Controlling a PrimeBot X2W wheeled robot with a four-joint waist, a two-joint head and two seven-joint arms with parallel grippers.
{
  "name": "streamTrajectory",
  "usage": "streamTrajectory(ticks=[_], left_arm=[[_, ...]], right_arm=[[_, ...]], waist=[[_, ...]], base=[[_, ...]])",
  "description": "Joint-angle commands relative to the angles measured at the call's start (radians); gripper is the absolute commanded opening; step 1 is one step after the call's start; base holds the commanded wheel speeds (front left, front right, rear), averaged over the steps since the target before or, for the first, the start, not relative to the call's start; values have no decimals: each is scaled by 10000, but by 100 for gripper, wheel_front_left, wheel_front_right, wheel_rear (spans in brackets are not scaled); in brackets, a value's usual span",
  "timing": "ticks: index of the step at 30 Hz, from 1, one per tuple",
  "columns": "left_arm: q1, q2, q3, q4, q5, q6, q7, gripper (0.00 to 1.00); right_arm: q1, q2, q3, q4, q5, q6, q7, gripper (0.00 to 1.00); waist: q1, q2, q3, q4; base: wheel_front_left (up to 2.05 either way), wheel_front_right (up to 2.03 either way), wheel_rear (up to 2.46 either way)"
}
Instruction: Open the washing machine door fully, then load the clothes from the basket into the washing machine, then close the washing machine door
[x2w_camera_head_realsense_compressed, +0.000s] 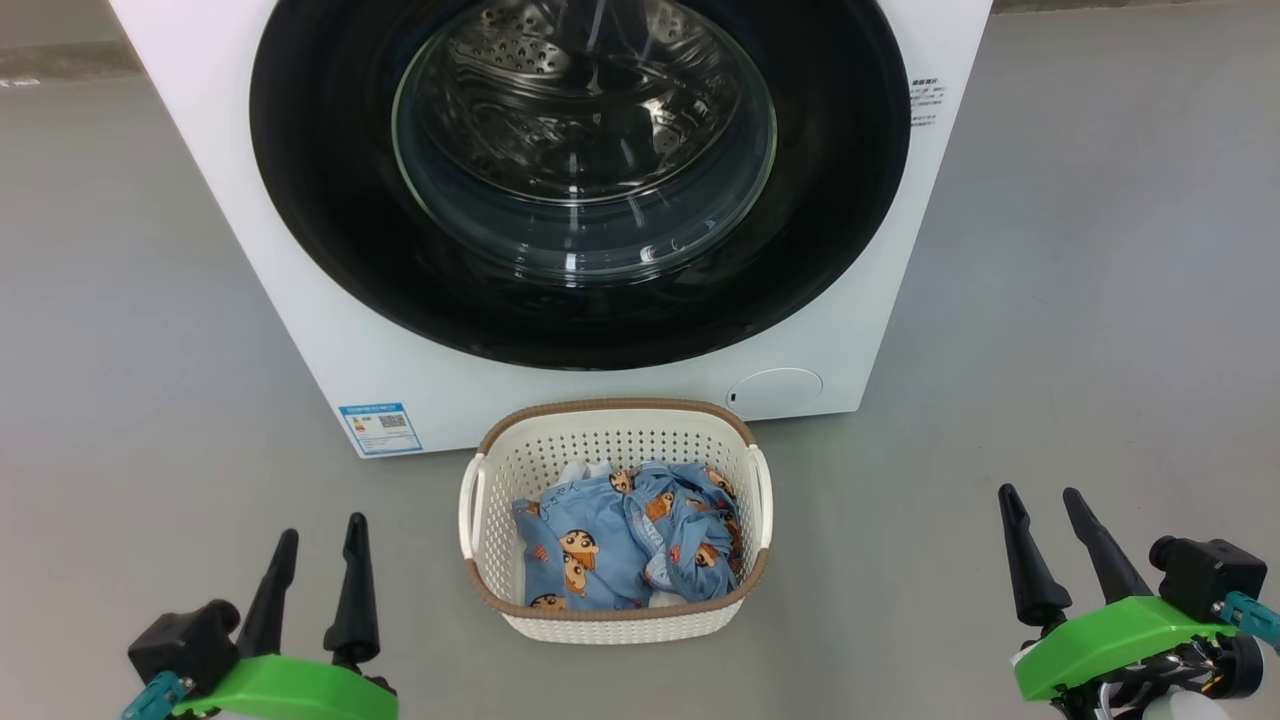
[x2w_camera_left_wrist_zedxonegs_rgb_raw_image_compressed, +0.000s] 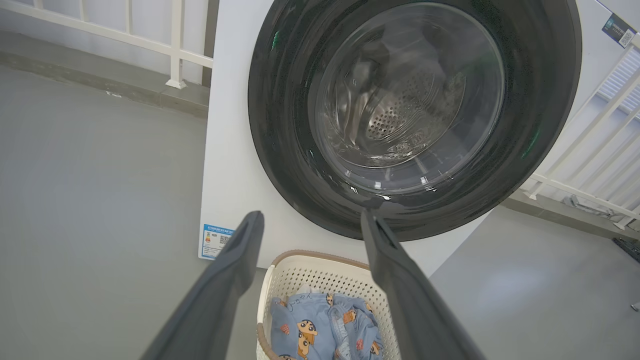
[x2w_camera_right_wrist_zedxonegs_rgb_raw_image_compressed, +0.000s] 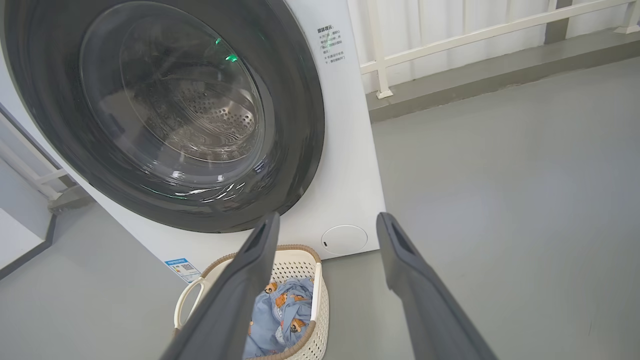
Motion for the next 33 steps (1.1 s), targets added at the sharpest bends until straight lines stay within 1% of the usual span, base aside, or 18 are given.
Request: streamTrajectory(ticks=[1,11,18,33], left_arm=[[-513,164,182,-163,340,98,-207,100],[-655,183,58,61,1267,320,-531,100],[-727,195,-45,212,1918,370,-734,100],[-794,195,-53,392,1896,345,-734,100]], right_arm=[[-516,-117,251,-203,-384,13,-162,100],[-578,-96,254,-207,-1527,15,-425,100],[-585,-68,271,-215,-2227,16,-594,100],[-524,8,237,-243,-2057,16,-590,100]], waist=[[0,0,6,-1],[0,0,51,-11],[0,0,56,-13],[0,0,128,-11]], base=[[0,0,0],[0,0,0],[0,0,0],[0,0,0]])
